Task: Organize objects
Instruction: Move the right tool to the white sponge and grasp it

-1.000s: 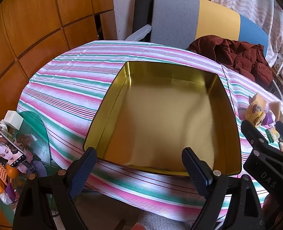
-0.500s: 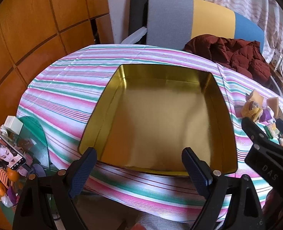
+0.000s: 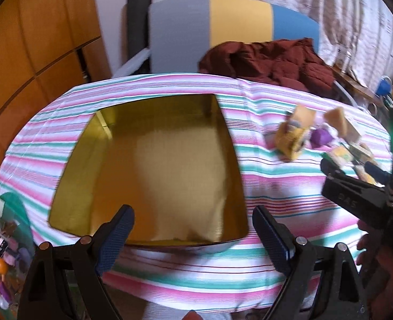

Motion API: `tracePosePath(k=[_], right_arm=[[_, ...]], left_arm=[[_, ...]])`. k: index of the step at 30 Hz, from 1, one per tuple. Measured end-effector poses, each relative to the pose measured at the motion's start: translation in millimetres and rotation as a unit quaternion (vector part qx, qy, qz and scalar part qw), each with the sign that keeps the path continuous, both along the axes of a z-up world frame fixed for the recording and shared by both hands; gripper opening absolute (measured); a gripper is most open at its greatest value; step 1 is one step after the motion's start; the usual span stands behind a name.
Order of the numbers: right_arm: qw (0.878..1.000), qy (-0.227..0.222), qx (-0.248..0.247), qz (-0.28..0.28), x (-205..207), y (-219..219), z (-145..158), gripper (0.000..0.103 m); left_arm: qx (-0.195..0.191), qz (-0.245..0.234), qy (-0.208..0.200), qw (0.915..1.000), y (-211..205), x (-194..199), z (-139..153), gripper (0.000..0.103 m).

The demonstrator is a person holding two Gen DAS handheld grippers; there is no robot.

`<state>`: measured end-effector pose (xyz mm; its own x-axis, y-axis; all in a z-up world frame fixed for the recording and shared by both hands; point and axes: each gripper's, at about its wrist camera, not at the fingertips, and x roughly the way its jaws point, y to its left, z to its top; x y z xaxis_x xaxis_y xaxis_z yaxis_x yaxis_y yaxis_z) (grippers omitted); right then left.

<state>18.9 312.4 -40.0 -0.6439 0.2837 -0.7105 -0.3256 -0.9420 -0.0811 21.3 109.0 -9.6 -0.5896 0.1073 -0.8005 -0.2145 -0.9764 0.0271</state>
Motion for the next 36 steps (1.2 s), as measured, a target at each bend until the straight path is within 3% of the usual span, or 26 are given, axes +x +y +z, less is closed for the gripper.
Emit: tracePosePath(k=[15, 21, 24, 30, 34, 36], right_arm=[[0.996, -0.01, -0.007, -0.091, 66, 109, -17, 0.103], [0.983, -0.001, -0.075, -0.17, 102, 173, -34, 0.102], [0.979, -0.002, -0.109, -0.169, 101, 184, -43, 0.092], [0.983, -0.001, -0.11, -0.148, 87, 181, -53, 0.075], [0.985, 0.006, -0.121, -0.125, 89, 181, -53, 0.056], [0.987, 0.007, -0.119, -0.108, 91, 178, -52, 0.053]], left_arm=[[-0.03, -0.098, -0.038, 0.994, 93, 9, -25, 0.092], [-0.044, -0.123, -0.043, 0.9905, 125, 10, -31, 0.092], [-0.049, -0.136, -0.041, 0.9886, 146, 6, -33, 0.092], [-0.073, -0.164, -0.025, 0.9835, 184, -4, -40, 0.092], [-0.069, -0.197, -0.025, 0.9777, 211, -17, -45, 0.092], [-0.068, -0.211, -0.027, 0.9748, 224, -22, -48, 0.092]])
